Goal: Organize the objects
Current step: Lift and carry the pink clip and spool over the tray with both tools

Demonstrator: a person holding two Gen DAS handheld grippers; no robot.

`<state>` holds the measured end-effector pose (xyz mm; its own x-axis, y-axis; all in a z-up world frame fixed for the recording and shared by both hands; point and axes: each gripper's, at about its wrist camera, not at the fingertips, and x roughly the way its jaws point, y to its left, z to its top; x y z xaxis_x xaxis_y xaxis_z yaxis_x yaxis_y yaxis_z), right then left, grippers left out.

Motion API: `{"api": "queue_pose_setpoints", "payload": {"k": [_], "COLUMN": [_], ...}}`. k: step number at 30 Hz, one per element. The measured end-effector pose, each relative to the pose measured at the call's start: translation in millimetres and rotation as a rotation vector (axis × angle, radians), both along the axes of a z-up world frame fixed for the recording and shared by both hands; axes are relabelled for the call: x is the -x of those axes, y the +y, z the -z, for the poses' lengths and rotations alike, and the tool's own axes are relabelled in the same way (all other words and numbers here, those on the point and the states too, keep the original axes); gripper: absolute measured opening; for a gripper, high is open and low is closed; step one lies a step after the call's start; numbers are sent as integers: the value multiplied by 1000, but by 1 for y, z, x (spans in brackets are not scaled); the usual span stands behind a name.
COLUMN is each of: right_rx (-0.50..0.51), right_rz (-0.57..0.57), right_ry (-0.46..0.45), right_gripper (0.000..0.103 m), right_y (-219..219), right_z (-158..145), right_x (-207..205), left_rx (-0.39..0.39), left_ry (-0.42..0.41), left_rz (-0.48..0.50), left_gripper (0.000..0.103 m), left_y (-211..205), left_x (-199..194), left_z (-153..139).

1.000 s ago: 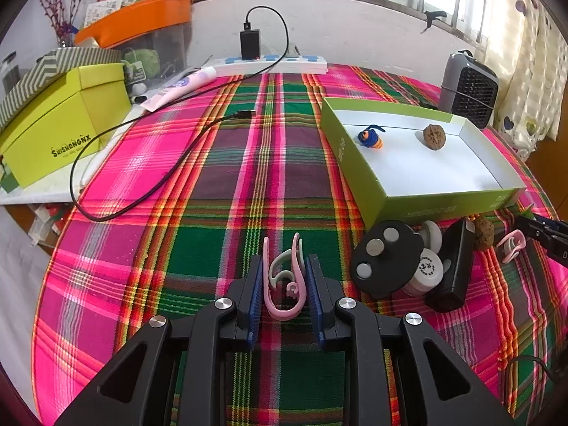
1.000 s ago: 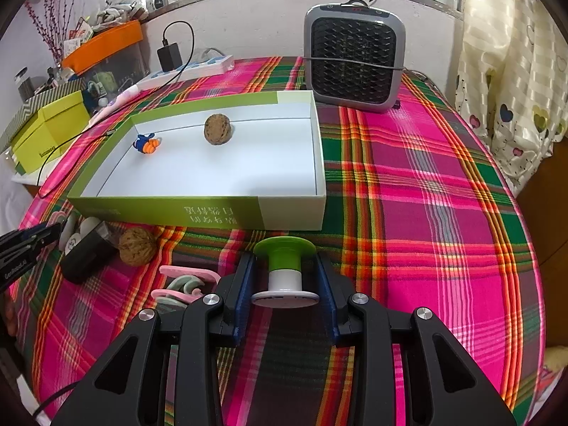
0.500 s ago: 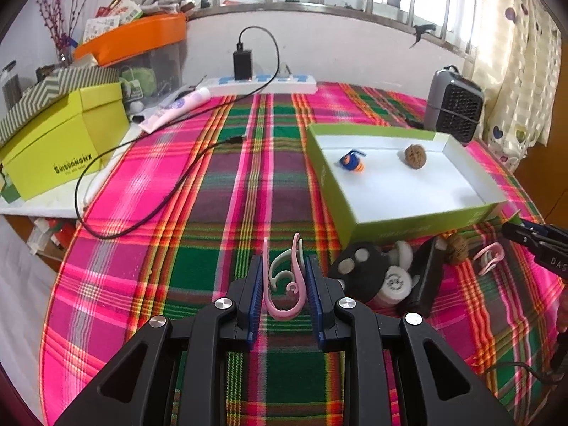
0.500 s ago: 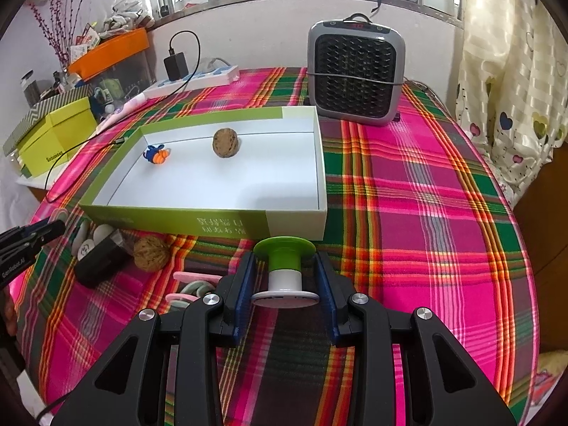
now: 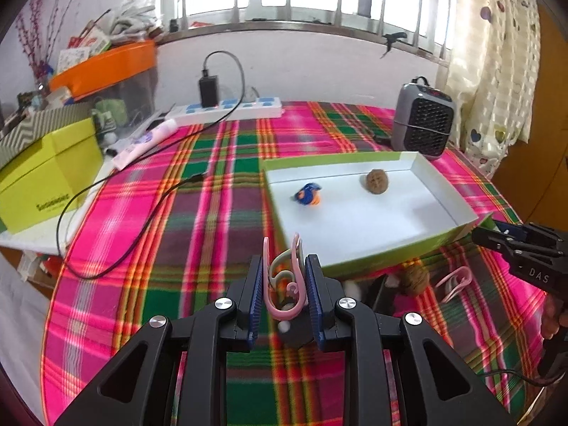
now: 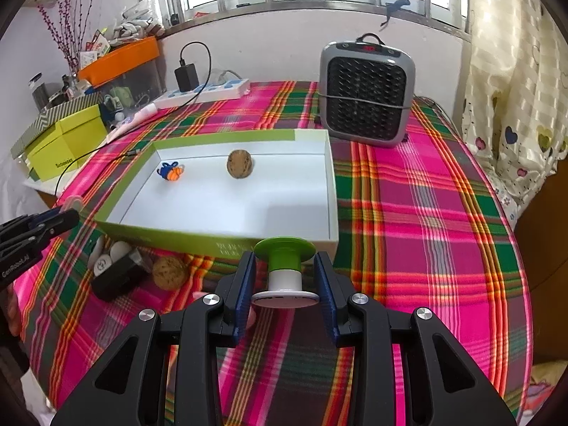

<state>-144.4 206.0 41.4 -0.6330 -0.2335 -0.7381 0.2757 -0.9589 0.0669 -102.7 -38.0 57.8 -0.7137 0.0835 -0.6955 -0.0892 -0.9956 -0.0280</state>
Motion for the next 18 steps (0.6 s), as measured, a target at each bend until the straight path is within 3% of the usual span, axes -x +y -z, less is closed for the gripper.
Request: {"api": "queue_pose_setpoints", "payload": {"k": [18], "right_rx": [1], "right_rz": [-31], "right_ry": [12], "right_gripper": [35], "right_y": [-12], "right_z": [-8], "right_x": [27], "left_rx": [-18], "left_ry": [-9], "left_rz": [81], "left_gripper": [21], "left_y": [38], "left_x": [38], "left_z": [-1]}}
